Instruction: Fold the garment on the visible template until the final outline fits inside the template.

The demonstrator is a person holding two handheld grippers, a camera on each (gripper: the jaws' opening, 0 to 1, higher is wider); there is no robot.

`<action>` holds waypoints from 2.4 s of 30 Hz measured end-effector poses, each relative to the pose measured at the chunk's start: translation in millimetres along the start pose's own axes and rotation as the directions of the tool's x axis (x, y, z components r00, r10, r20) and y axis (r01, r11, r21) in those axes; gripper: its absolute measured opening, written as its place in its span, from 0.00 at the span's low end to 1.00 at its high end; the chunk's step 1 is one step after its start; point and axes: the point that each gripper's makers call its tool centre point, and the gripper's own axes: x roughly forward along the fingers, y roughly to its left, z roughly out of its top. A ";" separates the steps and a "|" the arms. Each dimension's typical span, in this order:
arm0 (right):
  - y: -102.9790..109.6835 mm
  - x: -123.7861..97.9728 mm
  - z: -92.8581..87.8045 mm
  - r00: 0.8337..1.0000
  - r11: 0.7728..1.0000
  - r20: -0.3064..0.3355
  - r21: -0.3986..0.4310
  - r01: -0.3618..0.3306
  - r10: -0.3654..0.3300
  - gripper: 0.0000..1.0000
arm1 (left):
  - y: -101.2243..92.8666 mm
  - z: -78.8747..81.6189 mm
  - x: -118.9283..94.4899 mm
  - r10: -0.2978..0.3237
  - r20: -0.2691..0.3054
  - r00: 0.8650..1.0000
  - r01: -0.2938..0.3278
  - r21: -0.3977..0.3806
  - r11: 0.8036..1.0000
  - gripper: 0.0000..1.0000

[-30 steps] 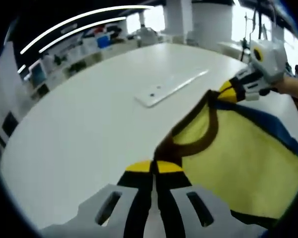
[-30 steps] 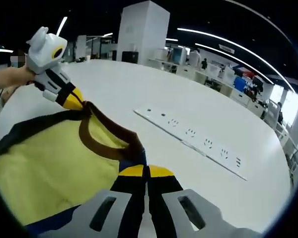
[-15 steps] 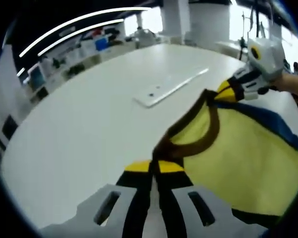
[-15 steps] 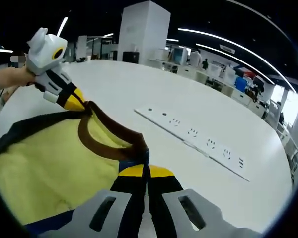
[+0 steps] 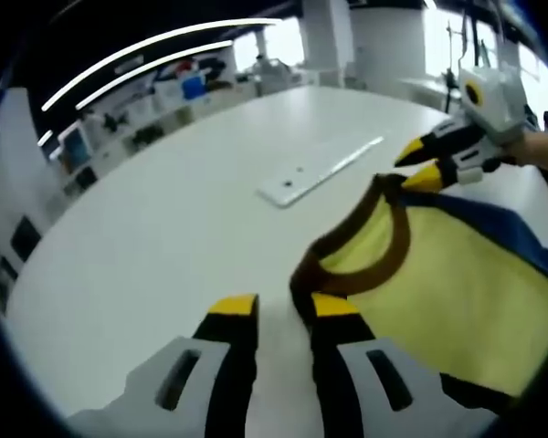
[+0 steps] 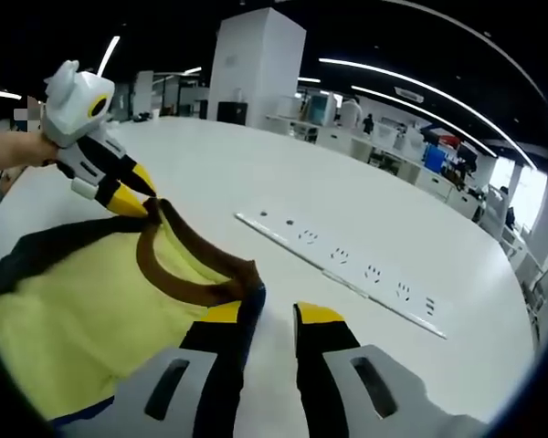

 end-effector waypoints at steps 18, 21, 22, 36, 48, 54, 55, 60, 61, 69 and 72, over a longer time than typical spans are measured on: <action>16.8 -25.1 31.6 0.999 0.999 0.046 0.024 -0.021 0.020 0.48 | -9.8 36.5 -35.5 -0.029 0.104 0.994 0.027 0.026 0.999 0.38; 18.5 -29.8 36.2 0.998 0.999 0.053 0.034 -0.027 0.025 0.53 | -15.0 36.5 -42.1 -0.052 0.104 0.993 0.049 0.034 0.998 0.40; 19.3 -31.6 37.3 0.998 0.999 0.056 0.033 -0.027 0.025 0.53 | -16.0 35.8 -43.7 -0.056 0.102 0.993 0.053 0.038 0.998 0.40; 38.1 -72.0 45.9 0.997 0.998 0.070 0.051 -0.035 0.031 0.72 | -48.8 35.4 -82.2 -0.153 0.091 0.984 0.152 0.021 0.988 0.55; 55.3 -115.3 62.5 0.993 0.997 0.118 0.072 -0.037 0.028 0.79 | -82.7 48.7 -124.7 -0.193 0.136 0.972 0.189 0.042 0.981 0.76; 68.2 -134.2 61.8 0.993 0.997 0.112 0.062 -0.050 0.042 0.88 | -94.7 46.1 -145.0 -0.201 0.154 0.967 0.197 0.037 0.980 0.80; 69.8 -137.0 61.6 0.993 0.997 0.113 0.064 -0.052 0.044 0.89 | -97.8 45.9 -149.2 -0.202 0.161 0.966 0.198 0.040 0.979 0.80; 80.5 -151.9 59.2 0.992 0.997 0.114 0.051 -0.053 0.046 0.93 | -109.1 39.4 -160.6 -0.214 0.172 0.962 0.211 0.035 0.977 0.88; 82.2 -154.1 58.5 0.993 0.997 0.111 0.049 -0.054 0.048 0.95 | -110.4 38.1 -162.4 -0.215 0.172 0.961 0.212 0.036 0.977 0.89; 97.6 -180.0 58.7 0.990 0.996 0.121 0.054 -0.075 0.068 1.00 | -129.6 38.7 -187.0 -0.248 0.213 0.945 0.245 0.037 0.969 0.97; 102.0 -189.9 58.1 0.990 0.996 0.125 0.053 -0.068 0.061 1.00 | -135.0 37.4 -196.4 -0.253 0.213 0.944 0.248 0.050 0.967 0.98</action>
